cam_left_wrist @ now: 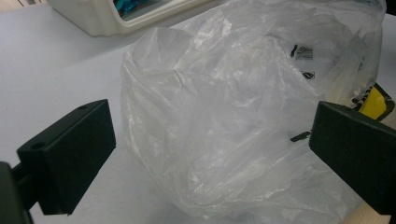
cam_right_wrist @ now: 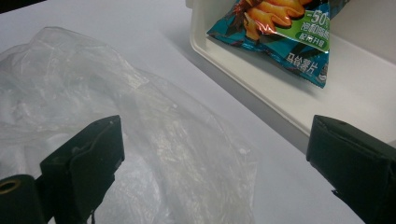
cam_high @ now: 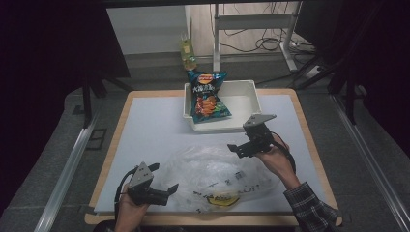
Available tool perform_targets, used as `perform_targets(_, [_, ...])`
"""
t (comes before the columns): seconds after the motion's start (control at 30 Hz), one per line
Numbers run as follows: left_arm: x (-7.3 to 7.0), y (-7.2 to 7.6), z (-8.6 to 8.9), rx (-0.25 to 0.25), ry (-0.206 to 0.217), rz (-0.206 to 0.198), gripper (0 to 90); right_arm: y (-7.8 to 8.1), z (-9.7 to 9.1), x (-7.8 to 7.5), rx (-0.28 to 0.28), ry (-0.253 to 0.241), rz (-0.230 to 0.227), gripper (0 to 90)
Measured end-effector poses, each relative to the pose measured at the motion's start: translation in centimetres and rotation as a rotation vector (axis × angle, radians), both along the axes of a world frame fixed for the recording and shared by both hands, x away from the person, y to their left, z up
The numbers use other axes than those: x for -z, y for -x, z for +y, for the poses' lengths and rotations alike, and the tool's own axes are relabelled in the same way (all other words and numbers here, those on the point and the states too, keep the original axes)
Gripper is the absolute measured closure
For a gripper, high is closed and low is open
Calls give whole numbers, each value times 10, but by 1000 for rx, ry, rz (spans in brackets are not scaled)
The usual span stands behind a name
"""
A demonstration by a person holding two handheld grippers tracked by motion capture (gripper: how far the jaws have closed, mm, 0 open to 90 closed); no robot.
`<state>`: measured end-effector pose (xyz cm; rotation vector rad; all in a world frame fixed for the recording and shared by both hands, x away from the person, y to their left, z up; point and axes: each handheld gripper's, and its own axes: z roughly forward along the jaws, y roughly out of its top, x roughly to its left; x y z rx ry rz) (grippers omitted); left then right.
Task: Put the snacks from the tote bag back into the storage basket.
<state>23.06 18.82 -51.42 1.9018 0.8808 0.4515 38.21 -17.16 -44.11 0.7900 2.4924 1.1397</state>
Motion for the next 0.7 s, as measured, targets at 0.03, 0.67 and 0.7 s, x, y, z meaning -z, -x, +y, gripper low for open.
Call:
perform_targets(0.03, [0,0,0,0,0,2,3,1,-1,0,1,0,-1,41])
perform_targets(0.67, [1,-2,2,-3,35,37,2,28,-17,3,4,-1,6,9])
perform_targets(0.7, [1,-2,3,-2,35,37,2,30,-18,3,8,-2,6,7])
